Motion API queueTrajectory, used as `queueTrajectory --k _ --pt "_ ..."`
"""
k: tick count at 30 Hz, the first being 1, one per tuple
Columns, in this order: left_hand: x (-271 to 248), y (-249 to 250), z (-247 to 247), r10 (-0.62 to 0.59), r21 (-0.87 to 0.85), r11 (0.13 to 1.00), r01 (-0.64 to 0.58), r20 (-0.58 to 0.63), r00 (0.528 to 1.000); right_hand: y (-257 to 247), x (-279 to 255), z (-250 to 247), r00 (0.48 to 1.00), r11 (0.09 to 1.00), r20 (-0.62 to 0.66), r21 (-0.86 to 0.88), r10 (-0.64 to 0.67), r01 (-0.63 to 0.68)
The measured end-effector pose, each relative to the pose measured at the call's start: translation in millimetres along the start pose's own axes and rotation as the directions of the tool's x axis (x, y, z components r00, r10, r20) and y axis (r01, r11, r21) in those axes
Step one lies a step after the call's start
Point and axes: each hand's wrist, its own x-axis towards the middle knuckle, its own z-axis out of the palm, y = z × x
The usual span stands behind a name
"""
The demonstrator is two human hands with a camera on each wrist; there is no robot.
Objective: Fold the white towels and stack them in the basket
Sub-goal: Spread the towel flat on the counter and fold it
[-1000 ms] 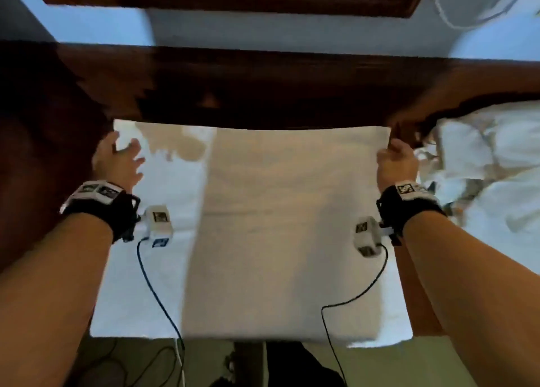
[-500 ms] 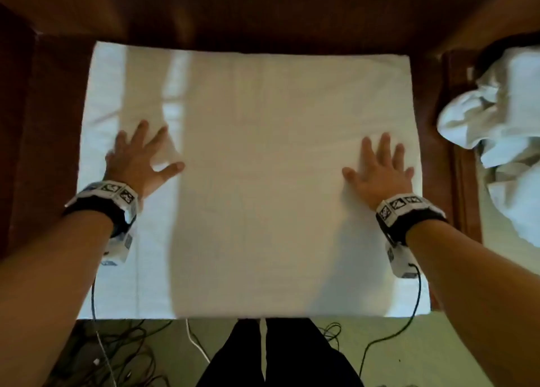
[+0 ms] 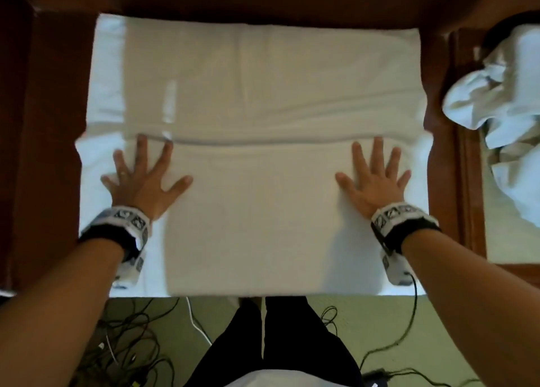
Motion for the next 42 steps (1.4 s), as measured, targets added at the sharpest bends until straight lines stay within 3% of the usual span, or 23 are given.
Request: queueTrajectory --k 3,5,9,13,17,21,24,27,30,36,39,42 --pt "34 8 -23 0.044 -0.040 0.998 -0.046 -0.053 0.998 -12 40 -25 0.999 1.000 -0.043 0.009 -0.013 0.013" --pt "30 11 -26 0.059 -0.086 0.994 -0.067 -0.088 0.994 -17 45 -30 1.000 1.000 -0.028 0.026 -0.011 0.012" --pt "-26 -1 14 0.049 -0.136 0.989 -0.060 -0.080 0.996 -7 -12 0 0.998 1.000 -0.061 -0.029 0.008 -0.010" --pt "-51 -12 41 0.036 -0.075 0.997 -0.037 -0.015 0.999 9 -64 37 0.997 1.000 0.079 -0.003 0.012 -0.011" --pt "-4 -1 14 0.036 -0.007 0.999 -0.036 -0.057 0.998 2 -16 16 1.000 1.000 0.011 -0.009 0.025 -0.025" --pt "21 6 -15 0.098 -0.101 0.989 -0.105 -0.073 0.993 -10 17 -14 1.000 0.999 0.012 0.033 0.016 -0.016" --pt "-13 1 -2 0.113 -0.124 0.985 -0.122 -0.080 0.990 -9 -11 -2 1.000 0.999 -0.004 0.041 0.024 -0.024" --pt "-70 -14 38 0.090 -0.053 0.995 -0.087 0.052 0.995 3 -70 37 1.000 1.000 0.010 0.018 0.015 -0.015" --pt "-84 -25 57 0.066 0.027 0.997 -0.069 0.116 0.991 16 -93 64 0.998 1.000 0.057 -0.011 0.013 -0.013" --pt "-29 -17 28 0.118 0.019 0.993 -0.118 -0.008 0.993 6 -44 43 0.999 1.000 -0.034 0.008 -0.002 0.002" --pt "-53 -24 35 0.173 -0.039 0.983 -0.179 -0.122 0.977 12 -66 50 0.990 0.999 -0.140 0.031 -0.003 0.008" --pt "-102 -52 75 0.195 0.016 0.981 -0.194 -0.058 0.979 36 -113 81 0.988 0.998 -0.146 0.056 0.049 -0.042"
